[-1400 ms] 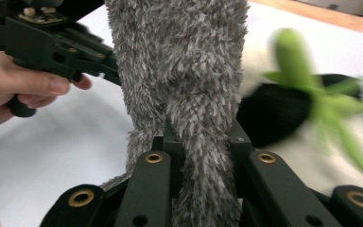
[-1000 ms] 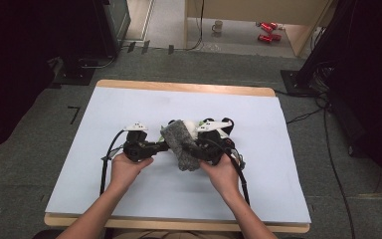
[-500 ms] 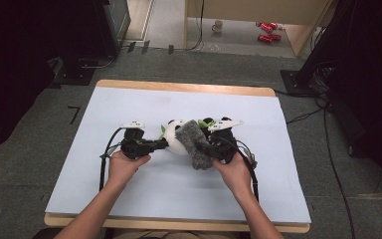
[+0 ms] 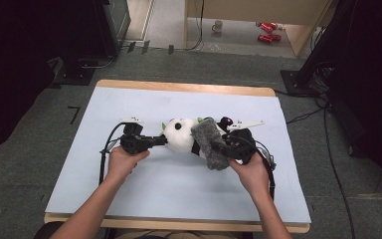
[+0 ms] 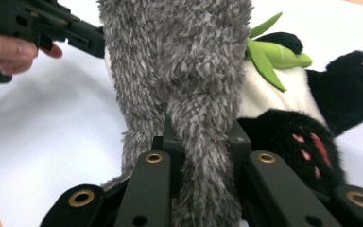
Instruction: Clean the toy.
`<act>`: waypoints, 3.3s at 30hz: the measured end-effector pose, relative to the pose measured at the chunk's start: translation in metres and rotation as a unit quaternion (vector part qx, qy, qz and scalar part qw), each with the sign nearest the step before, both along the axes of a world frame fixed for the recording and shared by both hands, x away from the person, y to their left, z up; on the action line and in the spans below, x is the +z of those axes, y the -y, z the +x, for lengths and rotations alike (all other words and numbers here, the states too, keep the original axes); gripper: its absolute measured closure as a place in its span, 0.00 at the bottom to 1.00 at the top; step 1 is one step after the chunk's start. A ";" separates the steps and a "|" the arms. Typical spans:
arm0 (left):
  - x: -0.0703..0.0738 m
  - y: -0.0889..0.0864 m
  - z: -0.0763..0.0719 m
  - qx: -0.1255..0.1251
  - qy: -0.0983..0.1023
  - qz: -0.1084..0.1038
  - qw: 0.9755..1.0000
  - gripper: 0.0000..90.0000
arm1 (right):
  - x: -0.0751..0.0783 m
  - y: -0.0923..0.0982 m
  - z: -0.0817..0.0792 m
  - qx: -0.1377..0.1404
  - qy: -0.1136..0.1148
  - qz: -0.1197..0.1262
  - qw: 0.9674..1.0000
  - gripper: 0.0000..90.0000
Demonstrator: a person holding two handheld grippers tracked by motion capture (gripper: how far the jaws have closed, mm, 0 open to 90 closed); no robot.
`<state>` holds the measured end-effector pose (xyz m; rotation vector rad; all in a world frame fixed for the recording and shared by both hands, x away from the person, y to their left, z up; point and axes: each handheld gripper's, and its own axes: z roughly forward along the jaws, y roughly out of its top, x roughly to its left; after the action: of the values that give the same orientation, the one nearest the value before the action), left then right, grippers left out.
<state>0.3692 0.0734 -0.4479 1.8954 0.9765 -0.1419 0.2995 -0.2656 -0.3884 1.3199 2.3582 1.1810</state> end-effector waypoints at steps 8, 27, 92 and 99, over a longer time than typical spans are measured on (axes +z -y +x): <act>0.001 0.000 0.001 -0.005 -0.002 -0.006 1.000 0.94 | 0.007 0.018 0.000 -0.016 0.004 0.010 1.000 0.87; 0.001 0.004 -0.004 -0.027 0.033 0.067 0.997 0.92 | 0.048 0.060 -0.006 -0.065 -0.009 0.112 0.992 0.86; -0.012 0.006 -0.004 -0.025 0.003 0.101 0.995 0.93 | -0.011 0.039 0.020 -0.022 -0.131 0.057 0.990 0.87; -0.012 0.006 -0.004 -0.024 0.004 0.096 0.995 0.92 | -0.007 0.057 0.019 -0.045 -0.120 0.053 0.990 0.87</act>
<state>0.3656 0.0676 -0.4598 2.0935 0.9688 -0.0701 0.3185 -0.3227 -0.3958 1.6720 2.3927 1.1940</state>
